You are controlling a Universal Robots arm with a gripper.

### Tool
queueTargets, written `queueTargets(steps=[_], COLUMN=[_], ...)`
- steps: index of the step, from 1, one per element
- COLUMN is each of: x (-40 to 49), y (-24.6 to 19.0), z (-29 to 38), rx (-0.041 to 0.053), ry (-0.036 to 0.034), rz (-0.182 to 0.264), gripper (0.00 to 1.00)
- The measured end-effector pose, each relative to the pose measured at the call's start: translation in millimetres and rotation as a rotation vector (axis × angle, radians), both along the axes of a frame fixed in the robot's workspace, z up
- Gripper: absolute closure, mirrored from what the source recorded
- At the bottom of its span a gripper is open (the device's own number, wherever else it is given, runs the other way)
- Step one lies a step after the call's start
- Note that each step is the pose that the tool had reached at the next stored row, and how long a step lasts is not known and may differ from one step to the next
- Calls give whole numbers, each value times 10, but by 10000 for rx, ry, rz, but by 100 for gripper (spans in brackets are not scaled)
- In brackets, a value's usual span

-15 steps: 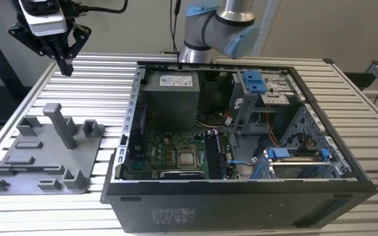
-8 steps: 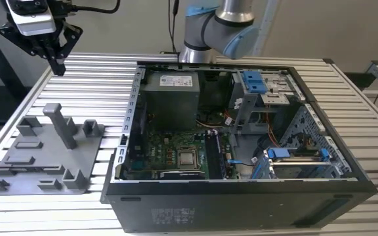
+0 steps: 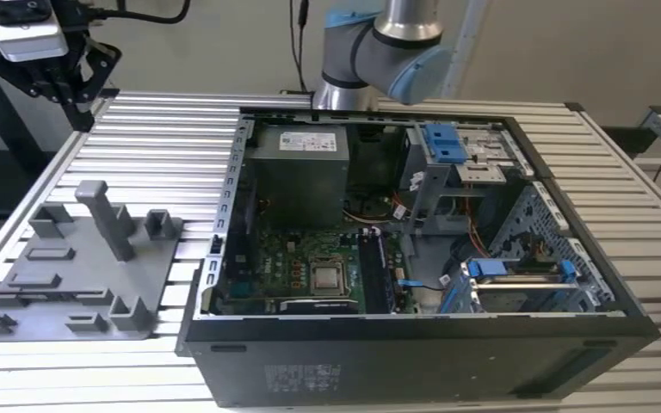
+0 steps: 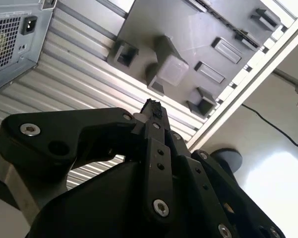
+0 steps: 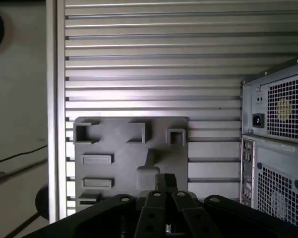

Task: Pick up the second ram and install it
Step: 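Reach for the second ram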

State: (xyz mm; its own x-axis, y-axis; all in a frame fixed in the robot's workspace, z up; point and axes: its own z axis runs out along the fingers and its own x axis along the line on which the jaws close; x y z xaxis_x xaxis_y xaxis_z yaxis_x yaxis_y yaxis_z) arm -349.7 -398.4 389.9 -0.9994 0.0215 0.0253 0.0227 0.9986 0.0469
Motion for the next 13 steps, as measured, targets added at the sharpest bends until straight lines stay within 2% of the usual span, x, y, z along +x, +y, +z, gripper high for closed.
queueTargets(steps=[13], x=[-514], y=[2], z=[-12], rx=[-1], ry=[27], rz=[39], gripper=[89])
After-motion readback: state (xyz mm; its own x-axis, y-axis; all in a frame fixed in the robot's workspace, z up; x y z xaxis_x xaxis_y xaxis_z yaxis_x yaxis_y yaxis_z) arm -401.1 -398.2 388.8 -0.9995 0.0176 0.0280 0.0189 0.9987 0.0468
